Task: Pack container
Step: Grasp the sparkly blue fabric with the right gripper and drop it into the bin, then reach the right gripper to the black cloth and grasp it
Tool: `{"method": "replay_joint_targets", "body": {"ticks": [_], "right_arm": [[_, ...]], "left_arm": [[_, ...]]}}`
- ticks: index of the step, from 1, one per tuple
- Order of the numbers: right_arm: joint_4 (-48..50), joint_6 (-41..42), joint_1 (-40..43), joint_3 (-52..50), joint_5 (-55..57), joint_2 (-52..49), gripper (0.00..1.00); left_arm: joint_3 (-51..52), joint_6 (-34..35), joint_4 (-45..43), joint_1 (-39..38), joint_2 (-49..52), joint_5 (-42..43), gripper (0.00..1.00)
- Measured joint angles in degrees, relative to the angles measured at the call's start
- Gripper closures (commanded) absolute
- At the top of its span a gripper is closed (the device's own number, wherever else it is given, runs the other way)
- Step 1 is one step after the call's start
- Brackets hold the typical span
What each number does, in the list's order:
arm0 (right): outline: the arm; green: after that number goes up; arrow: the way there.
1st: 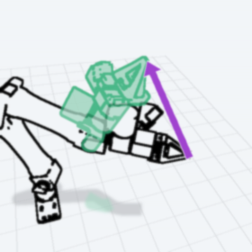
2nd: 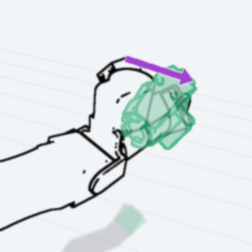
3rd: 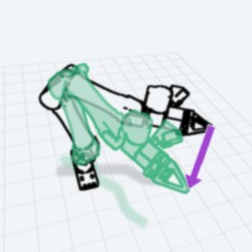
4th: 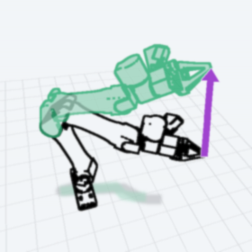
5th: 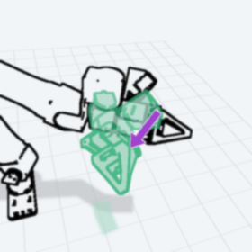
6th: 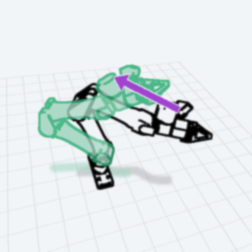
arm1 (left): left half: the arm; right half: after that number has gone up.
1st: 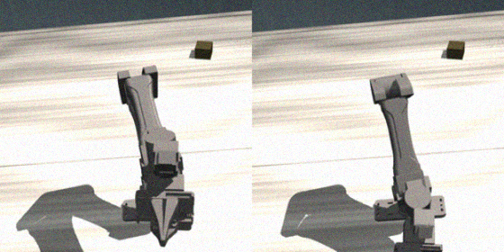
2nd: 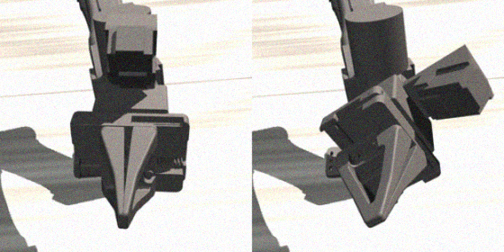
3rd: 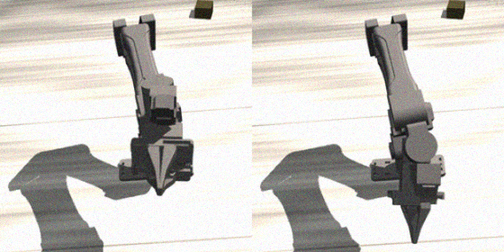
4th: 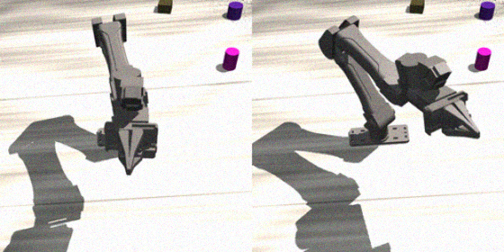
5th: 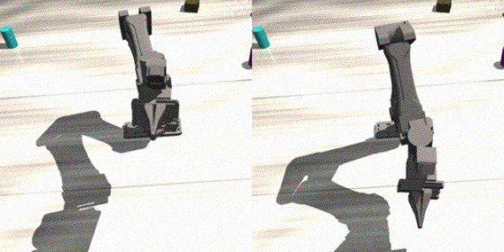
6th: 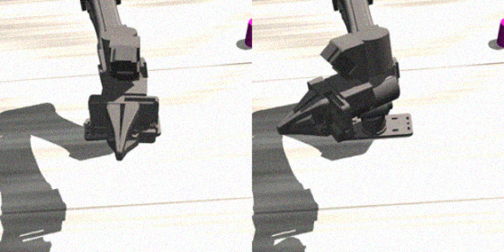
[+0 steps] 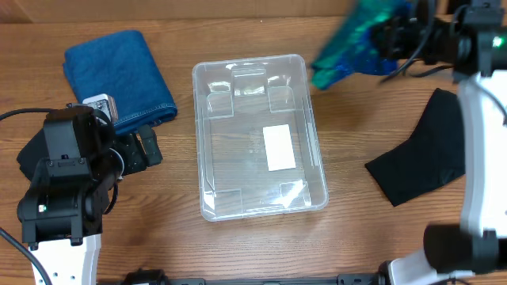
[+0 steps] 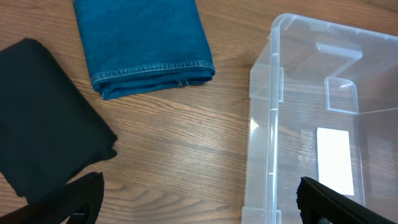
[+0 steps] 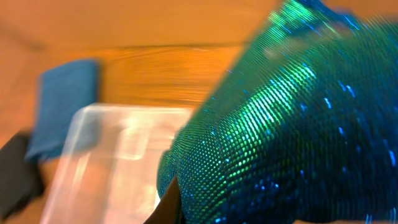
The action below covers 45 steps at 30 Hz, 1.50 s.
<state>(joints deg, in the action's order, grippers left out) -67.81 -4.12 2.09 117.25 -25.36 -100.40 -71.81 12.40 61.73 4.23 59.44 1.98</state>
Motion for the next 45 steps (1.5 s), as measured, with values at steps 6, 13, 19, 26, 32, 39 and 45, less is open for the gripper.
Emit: {"method": "replay_joint_targets", "body": {"ticks": [6,13,19,26,32,39,45], "right_arm": [[-3.7,-5.6,-26.0,-1.9,4.7,-1.2,0.96],[-0.3,-5.8,-33.6,-4.3,6.4,-14.2,0.82],[4.2,1.6,-31.3,-4.3,20.4,-17.3,0.00],[4.0,8.8,-28.7,-3.0,35.3,-9.5,0.00],[-14.5,23.3,-1.6,1.1,33.5,10.1,0.00],[-11.5,25.1,20.0,-23.1,27.0,19.8,0.00],[10.6,24.0,35.1,-59.5,18.3,28.6,0.00]], "left_arm": [[0.0,0.0,0.0,0.0,0.0,0.0,0.00],[0.0,0.0,0.0,0.0,0.0,0.0,0.00],[0.0,0.0,0.0,0.0,0.0,0.0,0.00],[0.0,0.0,0.0,0.0,0.0,0.0,0.00],[0.0,0.0,0.0,0.0,0.0,0.0,0.00],[-0.2,0.0,-0.6,0.0,0.0,0.0,0.00],[-0.3,0.0,-0.9,0.0,0.0,0.0,0.00]]}}
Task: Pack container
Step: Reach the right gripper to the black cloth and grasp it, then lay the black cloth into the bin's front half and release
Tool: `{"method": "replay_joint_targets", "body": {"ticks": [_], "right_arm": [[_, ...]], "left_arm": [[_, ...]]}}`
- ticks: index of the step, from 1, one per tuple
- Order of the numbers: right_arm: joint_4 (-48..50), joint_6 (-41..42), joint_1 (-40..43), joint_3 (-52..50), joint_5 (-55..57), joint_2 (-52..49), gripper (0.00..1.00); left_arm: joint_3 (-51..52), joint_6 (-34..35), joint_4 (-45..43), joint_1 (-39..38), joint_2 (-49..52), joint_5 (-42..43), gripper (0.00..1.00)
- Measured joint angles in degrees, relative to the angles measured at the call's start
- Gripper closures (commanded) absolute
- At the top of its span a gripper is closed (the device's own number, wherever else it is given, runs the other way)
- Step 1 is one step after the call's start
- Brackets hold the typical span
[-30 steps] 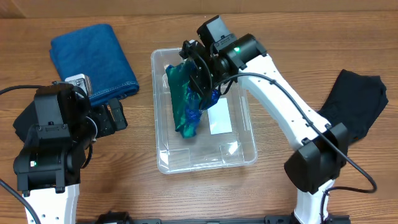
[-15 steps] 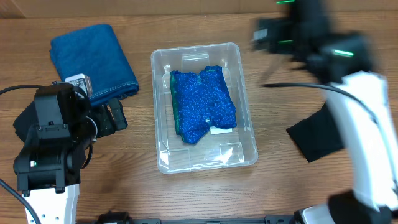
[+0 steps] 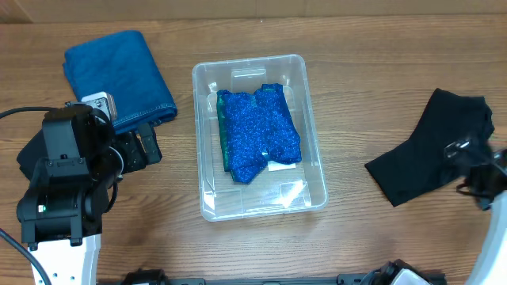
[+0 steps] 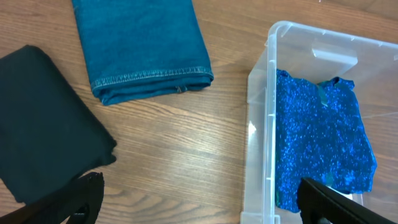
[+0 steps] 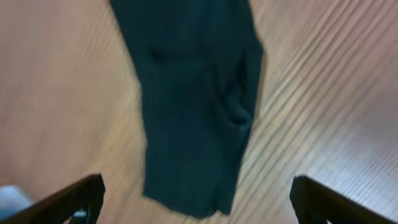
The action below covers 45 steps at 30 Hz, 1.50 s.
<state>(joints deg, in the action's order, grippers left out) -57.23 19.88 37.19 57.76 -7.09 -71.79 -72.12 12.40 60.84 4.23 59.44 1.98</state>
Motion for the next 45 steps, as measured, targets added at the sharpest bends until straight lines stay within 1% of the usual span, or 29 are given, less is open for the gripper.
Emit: {"method": "replay_joint_targets", "body": {"ticks": [2,3,6,7,8,9,10,12,15,19,21,22,24,26,27,28,29,31,33,35,38,41,43,44,45], "right_arm": [[4.2,-0.3,0.9,-5.1,-2.3,-4.5,0.00],[7.3,-0.4,1.0,-6.5,-4.0,-8.4,0.00],[13.1,-1.1,1.0,-6.7,-7.9,-16.3,0.00],[14.2,-1.4,1.0,-6.7,-9.0,-18.8,0.02],[14.8,-1.6,1.0,-6.7,-9.9,-20.5,0.06],[15.7,-1.7,1.0,-6.7,-10.7,-22.1,0.16],[16.1,-2.2,1.0,-6.4,-11.2,-24.2,0.50],[16.8,-2.2,1.1,-6.3,-12.1,-24.8,0.96],[16.9,-2.3,1.2,-6.4,-14.4,-26.1,0.96],[12.3,-5.5,1.0,-4.6,-22.8,-25.8,0.96],[8.6,-8.0,-1.0,-0.7,-25.4,-22.6,0.96],[6.7,-10.0,-3.6,3.3,-26.6,-18.1,0.96],[3.4,-12.9,-7.4,7.8,-26.8,-14.2,0.96],[1.4,-18.1,-17.1,15.9,-26.9,-8.8,0.96],[0.8,-22.2,-23.6,20.5,-27.1,-6.0,0.96],[-0.7,-27.9,-33.0,24.6,-26.2,-3.1,0.96],[-1.1,-30.6,-37.6,25.5,-24.9,-2.3,0.96],[-2.0,-36.7,-49.8,25.9,-19.8,-2.3,0.96],[-4.1,-42.8,-60.6,25.9,-13.4,-5.2,0.96],[-7.7,-48.9,-68.2,25.9,-8.7,-9.6,0.96],[-13.1,-54.8,-75.3,25.8,-5.8,-18.5,0.96],[-16.2,-57.8,-77.4,25.5,-5.6,-25.4,0.96],[-17.5,-60.1,-78.3,25.4,-5.6,-26.9,0.96],[-17.4,-61.0,-78.9,25.4,-5.2,-27.4,0.55],[-16.1,-61.7,-79.3,25.4,-4.0,-27.5,0.00]], "left_arm": [[0.0,0.0,0.0,0.0,0.0,0.0,0.00],[0.0,0.0,0.0,0.0,0.0,0.0,0.00],[0.0,0.0,0.0,0.0,0.0,0.0,0.00],[0.0,0.0,0.0,0.0,0.0,0.0,0.00],[0.0,0.0,0.0,0.0,0.0,0.0,0.00],[0.0,0.0,0.0,0.0,0.0,0.0,0.00],[0.0,0.0,0.0,0.0,0.0,0.0,0.00],[0.0,0.0,0.0,0.0,0.0,0.0,0.00],[0.0,0.0,0.1,0.0,0.0,0.0,0.00],[0.0,0.0,0.0,0.0,0.0,0.0,0.00],[0.0,0.0,0.0,0.0,0.0,0.0,0.00],[0.0,0.0,0.1,0.0,0.0,0.0,0.00],[0.0,0.0,0.1,0.0,0.0,0.0,0.00],[0.0,0.0,0.1,0.0,0.0,0.0,0.00],[0.0,0.0,0.0,0.0,0.0,0.0,0.00],[0.0,0.0,0.0,0.0,0.0,0.0,0.00],[0.0,0.0,0.1,0.0,0.0,0.0,0.00],[0.0,0.0,0.1,0.0,0.0,0.0,0.00],[0.0,0.0,0.1,0.0,0.0,0.0,0.00],[0.0,0.0,0.1,0.0,0.0,0.0,0.00],[0.0,0.0,0.2,0.0,0.0,0.0,0.00],[0.0,0.0,0.3,0.0,0.0,0.0,0.00],[0.0,0.0,0.3,0.0,0.0,0.0,0.00],[0.0,0.0,0.3,0.0,0.0,0.0,0.00],[0.0,0.0,0.3,0.0,0.0,0.0,0.00]]}}
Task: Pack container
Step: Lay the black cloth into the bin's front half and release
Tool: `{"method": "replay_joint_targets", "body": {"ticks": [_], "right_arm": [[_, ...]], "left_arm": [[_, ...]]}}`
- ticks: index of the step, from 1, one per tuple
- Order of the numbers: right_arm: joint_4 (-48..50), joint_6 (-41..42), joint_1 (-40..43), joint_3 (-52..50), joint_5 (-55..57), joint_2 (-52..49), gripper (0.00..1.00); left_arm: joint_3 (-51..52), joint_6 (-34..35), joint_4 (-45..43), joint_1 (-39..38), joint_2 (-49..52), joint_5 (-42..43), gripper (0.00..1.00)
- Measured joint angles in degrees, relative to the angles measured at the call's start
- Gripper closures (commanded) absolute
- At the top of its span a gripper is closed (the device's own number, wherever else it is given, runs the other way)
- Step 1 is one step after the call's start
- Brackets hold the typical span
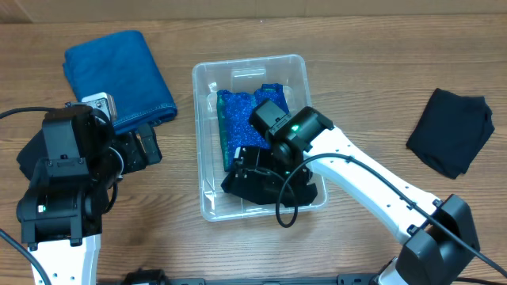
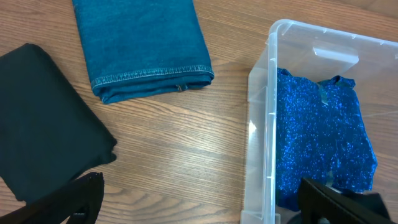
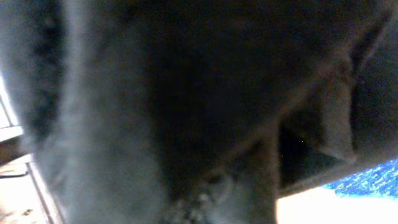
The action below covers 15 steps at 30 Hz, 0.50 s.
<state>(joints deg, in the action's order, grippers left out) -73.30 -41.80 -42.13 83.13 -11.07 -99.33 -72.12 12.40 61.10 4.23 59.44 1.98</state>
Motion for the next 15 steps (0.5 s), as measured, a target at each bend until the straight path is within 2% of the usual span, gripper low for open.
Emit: {"method": "replay_joint_targets", "body": {"ticks": [3,5,7,11,13,15], "right_arm": [[14.2,7.7,1.2,-0.3,12.4,-0.1,0.00],[19.3,17.2,2.6,-0.3,27.4,-0.1,0.00],[21.0,21.6,3.0,-0.3,35.4,0.2,0.00],[22.9,30.6,3.4,-0.3,41.2,6.3,0.00],[23.2,38.7,7.0,-0.3,42.3,14.1,0.00],[22.7,44.6,14.3,-0.1,41.8,19.7,0.00]], "left_arm": [[0.0,0.0,0.0,0.0,0.0,0.0,0.00],[0.0,0.0,0.0,0.0,0.0,0.0,0.00],[0.0,0.0,0.0,0.0,0.0,0.0,0.00],[0.0,0.0,0.0,0.0,0.0,0.0,0.00],[0.0,0.0,0.0,0.0,0.0,0.0,0.00],[0.0,0.0,0.1,0.0,0.0,0.0,0.00]]}}
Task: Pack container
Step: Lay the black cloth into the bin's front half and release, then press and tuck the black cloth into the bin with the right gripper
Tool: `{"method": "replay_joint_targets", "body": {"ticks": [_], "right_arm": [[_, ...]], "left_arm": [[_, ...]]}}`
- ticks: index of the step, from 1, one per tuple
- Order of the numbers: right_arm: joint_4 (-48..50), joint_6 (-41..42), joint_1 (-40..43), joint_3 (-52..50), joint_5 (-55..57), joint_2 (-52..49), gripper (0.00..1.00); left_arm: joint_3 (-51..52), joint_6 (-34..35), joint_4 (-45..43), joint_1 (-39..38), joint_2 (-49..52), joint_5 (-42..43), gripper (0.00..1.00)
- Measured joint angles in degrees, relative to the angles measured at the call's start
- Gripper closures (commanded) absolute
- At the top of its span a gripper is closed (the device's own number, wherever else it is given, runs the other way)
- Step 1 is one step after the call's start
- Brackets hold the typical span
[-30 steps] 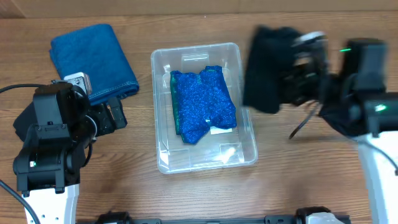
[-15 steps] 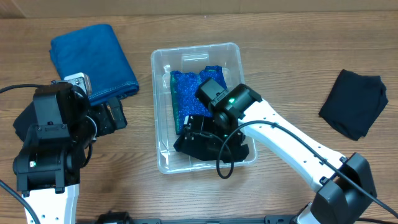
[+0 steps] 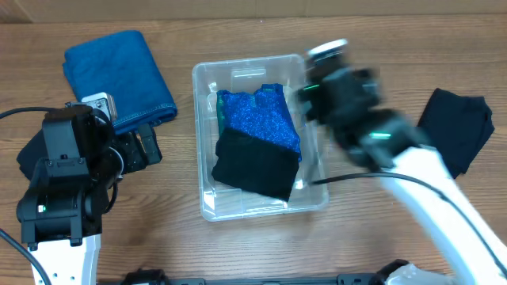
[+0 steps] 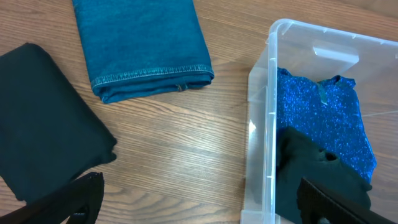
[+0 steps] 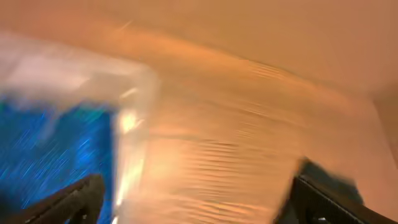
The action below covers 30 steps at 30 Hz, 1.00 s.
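Observation:
The clear plastic container (image 3: 315, 170) stands mid-table. Inside it a blue sequinned cloth (image 3: 260, 117) lies at the far end, and a black cloth (image 3: 255, 165) rests on its near half. My right gripper (image 5: 196, 202) is open and empty, blurred, beside the container's right rim (image 5: 130, 124). A second black cloth (image 3: 455, 127) lies at the right of the table. My left gripper (image 4: 199, 205) hangs open over bare wood left of the container (image 4: 267, 124). A folded blue denim cloth (image 3: 119, 75) lies at the far left.
Another folded black cloth (image 4: 43, 118) lies at the left edge, partly under my left arm (image 3: 67, 174). Bare wood shows between the denim (image 4: 140, 43) and the container, and between the container and the black cloth (image 5: 336, 177) on the right.
My right gripper was down in the container, wrapped in black cloth. It is now open at the container's right rim, and that cloth lies loose in the container. The left arm has not moved.
My right gripper held the sequinned cloth beyond the empty container's far right corner. Then that cloth lay in the container and the gripper was open over black cloths at the right. Then one black cloth was in the container under the gripper; now it lies there, let go.

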<state>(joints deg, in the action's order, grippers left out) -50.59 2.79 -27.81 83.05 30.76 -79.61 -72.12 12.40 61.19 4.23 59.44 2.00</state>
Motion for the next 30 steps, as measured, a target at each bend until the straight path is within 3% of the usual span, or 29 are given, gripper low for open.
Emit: {"method": "replay_joint_targets", "body": {"ticks": [2,5,8,10,17,30], "right_arm": [[-1.2,5.5,18.1,0.6,-4.6,4.3,0.00],[-1.3,8.5,37.7,0.5,-17.2,1.8,0.00],[-1.1,9.2,56.0,-0.3,-28.7,-6.6,0.00],[-0.9,8.0,63.1,-0.9,-34.4,-15.0,0.00],[2.6,6.2,67.6,-1.9,-41.5,-32.6,0.00],[4.8,6.0,71.6,-1.8,-39.3,-36.9,0.00]], "left_arm": [[0.0,0.0,0.0,0.0,0.0,0.0,0.00],[0.0,0.0,0.0,0.0,0.0,0.0,0.00],[0.0,0.0,0.0,0.0,0.0,0.0,0.00],[0.0,0.0,0.1,0.0,0.0,0.0,0.00],[0.0,0.0,0.2,0.0,0.0,0.0,0.00],[0.0,0.0,0.6,0.0,0.0,0.0,0.00]]}}
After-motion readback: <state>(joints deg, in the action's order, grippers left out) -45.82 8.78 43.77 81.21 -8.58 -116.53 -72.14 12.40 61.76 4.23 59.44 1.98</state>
